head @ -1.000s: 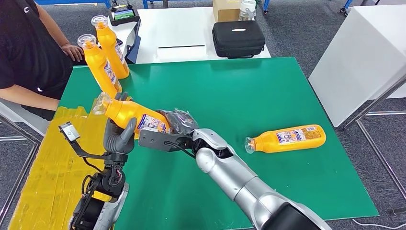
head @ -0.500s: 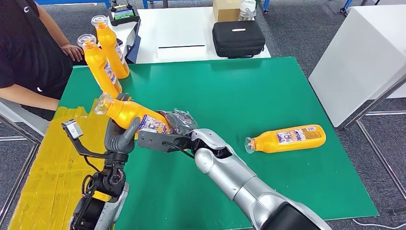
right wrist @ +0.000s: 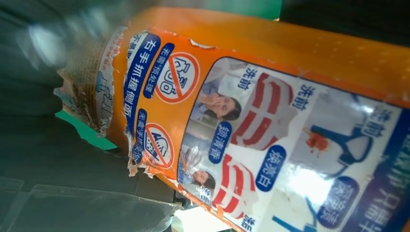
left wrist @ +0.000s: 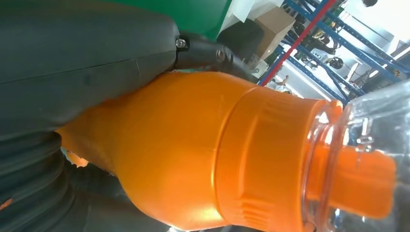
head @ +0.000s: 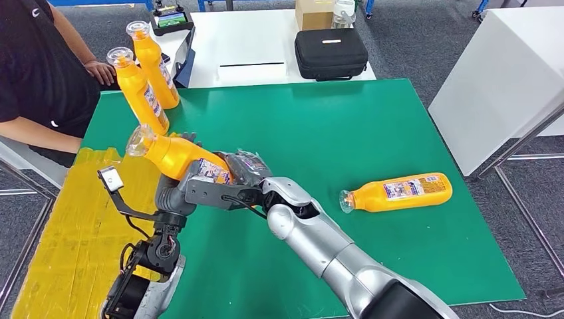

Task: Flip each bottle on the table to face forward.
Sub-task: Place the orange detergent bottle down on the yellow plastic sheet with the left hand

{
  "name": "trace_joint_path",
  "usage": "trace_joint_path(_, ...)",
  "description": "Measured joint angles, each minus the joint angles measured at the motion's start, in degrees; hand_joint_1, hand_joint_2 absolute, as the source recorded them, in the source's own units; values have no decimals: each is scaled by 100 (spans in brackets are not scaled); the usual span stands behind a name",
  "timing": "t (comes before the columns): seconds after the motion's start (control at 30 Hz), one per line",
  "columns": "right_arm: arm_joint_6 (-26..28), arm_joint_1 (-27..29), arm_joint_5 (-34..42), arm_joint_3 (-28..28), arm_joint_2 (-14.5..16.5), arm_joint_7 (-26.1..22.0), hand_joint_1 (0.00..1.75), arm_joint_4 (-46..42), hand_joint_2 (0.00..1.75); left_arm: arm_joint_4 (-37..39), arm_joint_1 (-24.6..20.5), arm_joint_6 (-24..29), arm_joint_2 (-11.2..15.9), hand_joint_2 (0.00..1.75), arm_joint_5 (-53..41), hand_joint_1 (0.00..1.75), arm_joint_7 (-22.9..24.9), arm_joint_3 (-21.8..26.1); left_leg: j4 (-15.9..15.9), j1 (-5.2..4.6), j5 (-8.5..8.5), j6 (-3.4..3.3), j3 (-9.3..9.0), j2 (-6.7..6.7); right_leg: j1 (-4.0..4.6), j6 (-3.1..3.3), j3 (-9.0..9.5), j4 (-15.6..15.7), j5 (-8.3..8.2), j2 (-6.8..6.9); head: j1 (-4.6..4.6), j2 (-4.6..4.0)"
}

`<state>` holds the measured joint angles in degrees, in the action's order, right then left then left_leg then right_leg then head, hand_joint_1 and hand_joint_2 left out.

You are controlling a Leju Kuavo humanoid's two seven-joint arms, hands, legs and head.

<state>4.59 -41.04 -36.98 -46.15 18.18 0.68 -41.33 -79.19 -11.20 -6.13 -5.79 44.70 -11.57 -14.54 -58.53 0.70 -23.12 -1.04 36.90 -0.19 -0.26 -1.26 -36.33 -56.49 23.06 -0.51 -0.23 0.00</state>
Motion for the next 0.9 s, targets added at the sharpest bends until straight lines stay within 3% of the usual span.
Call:
trace_joint_path(0.7, 2, 63, -59, 77, -1, -68, 175, -30, 175, 48, -1, 0, 0, 175, 144, 175, -95, -76, 0, 0, 0, 0, 0, 2, 0, 0, -3, 0, 0, -3, 1, 0)
trace_joint_path(0.83, 9, 106, -114, 103, -19, -86, 0, -48, 175, 39, 12, 81, 0, 175, -10, 175, -273, -125, 0, 0, 0, 0, 0, 2, 0, 0, -3, 0, 0, -3, 0, 0)
trace_joint_path(0.9, 33, 135, -130, 137, -43, -101, 0, -52, 175, -4, 20, 164, 0, 175, -152, 175, -346, -140, 0, 0, 0, 0, 0, 1, 0, 0, -3, 0, 0, -3, 1, 0)
